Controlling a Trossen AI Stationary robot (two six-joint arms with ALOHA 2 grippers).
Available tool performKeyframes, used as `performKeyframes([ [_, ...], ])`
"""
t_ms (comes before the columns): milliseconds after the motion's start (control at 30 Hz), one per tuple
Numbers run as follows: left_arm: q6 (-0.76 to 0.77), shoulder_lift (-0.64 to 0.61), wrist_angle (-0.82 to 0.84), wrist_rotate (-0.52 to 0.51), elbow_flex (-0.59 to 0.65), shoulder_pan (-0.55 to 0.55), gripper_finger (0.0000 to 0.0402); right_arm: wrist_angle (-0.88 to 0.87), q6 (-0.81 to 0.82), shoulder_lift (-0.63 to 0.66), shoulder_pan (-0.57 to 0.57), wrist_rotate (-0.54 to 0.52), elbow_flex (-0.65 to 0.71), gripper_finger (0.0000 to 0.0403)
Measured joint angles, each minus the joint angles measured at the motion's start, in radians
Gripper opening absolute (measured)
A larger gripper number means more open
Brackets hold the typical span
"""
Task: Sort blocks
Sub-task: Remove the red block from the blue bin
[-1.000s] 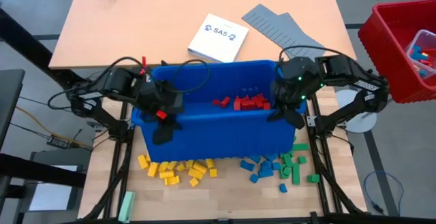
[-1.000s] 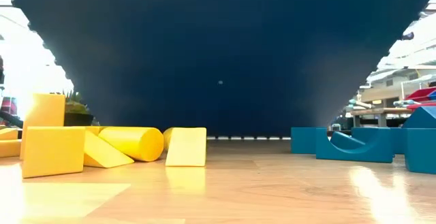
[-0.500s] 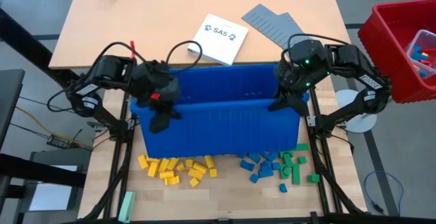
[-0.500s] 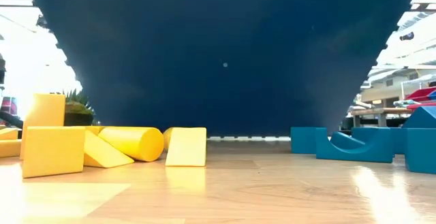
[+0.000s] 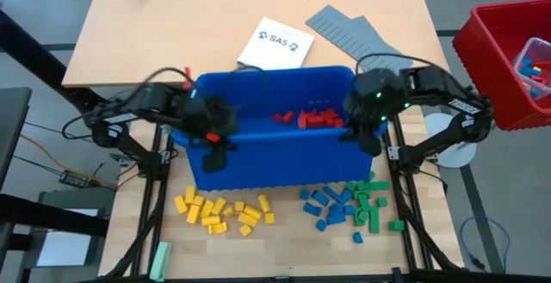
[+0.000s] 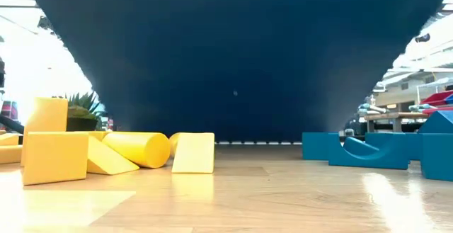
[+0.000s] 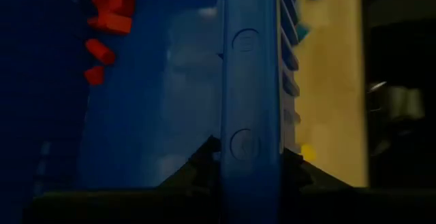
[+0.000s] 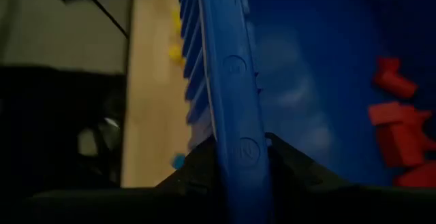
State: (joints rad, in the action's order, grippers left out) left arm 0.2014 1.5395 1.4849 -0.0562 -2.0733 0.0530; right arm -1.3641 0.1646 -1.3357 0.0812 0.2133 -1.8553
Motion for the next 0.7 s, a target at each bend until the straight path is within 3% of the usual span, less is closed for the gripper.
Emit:
performKeyframes([
  [400,-0.005,0.006,-0.127,-0.126,0.389,0.087,0.0076,0.087,0.033,-0.004,-0.145,-0.146,0.342,0.0080],
  [700,0.051,0.006,-0.308,-0.094,0.635,0.113,0.0082,0.253,0.066,-0.004,-0.187,-0.179,0.582,0.0080],
])
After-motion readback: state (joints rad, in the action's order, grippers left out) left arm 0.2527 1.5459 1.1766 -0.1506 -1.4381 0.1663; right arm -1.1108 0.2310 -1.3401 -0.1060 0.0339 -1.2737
